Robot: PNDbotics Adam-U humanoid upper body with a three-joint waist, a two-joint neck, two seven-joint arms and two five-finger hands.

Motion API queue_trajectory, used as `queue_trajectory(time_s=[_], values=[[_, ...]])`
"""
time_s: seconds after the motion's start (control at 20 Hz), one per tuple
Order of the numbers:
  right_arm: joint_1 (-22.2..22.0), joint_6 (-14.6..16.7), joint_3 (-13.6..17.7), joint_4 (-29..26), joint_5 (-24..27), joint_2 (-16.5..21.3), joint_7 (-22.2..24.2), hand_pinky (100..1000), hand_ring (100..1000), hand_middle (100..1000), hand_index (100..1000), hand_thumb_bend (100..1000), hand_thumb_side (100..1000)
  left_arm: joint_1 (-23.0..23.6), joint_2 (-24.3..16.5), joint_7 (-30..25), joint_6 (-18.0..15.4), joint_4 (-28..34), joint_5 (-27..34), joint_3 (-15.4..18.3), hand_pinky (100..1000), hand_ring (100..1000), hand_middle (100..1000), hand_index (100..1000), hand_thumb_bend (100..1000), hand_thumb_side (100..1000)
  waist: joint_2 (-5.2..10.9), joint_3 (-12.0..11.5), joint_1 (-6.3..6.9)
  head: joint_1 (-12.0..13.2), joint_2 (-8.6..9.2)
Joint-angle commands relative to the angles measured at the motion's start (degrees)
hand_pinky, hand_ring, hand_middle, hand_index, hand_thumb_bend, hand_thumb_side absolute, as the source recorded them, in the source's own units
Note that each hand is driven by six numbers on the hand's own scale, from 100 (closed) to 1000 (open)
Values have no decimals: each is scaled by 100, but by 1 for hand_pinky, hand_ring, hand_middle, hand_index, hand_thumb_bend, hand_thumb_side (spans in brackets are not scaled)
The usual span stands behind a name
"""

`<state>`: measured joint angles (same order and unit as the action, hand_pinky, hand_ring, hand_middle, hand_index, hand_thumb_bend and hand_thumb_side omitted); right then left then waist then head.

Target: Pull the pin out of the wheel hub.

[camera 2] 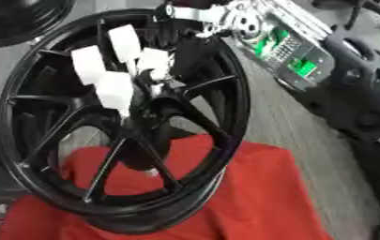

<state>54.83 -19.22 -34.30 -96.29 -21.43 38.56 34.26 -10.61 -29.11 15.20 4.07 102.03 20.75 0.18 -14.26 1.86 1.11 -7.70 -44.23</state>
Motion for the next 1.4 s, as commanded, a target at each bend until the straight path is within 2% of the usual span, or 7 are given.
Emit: queue_trajectory(time_s=[0.05, 0.45, 0.9, 1.2, 1.4], values=[[57, 93, 73, 112, -78, 34, -27, 792, 731, 638, 788, 465, 529, -25, -64, -14, -2, 57, 7, 43, 741, 813, 745, 785, 116, 849, 72, -14, 8, -16, 11], [21, 180, 72, 323, -128, -15, -88, 791, 728, 634, 784, 458, 533, -15, -45, -30, 5, 53, 10, 34, 742, 814, 745, 786, 116, 852, 63, -29, 18, -26, 11], [-43, 83, 72, 261, 69, 25, -133, 786, 718, 603, 758, 421, 524, -16, -33, -40, 7, 45, 13, 28, 744, 815, 743, 786, 117, 853, 47, -49, 28, -32, 11], [-87, 39, 54, 211, 141, 34, -122, 783, 711, 584, 742, 430, 487, -15, -17, -48, 7, 47, 14, 27, 746, 815, 741, 786, 117, 854, 28, -67, 37, -47, 11], [-97, -31, 62, 230, 230, 15, -172, 778, 698, 555, 718, 396, 460, 1, -13, -44, 10, 42, 18, 31, 746, 816, 741, 786, 117, 856, 23, -74, 39, -49, 11]])
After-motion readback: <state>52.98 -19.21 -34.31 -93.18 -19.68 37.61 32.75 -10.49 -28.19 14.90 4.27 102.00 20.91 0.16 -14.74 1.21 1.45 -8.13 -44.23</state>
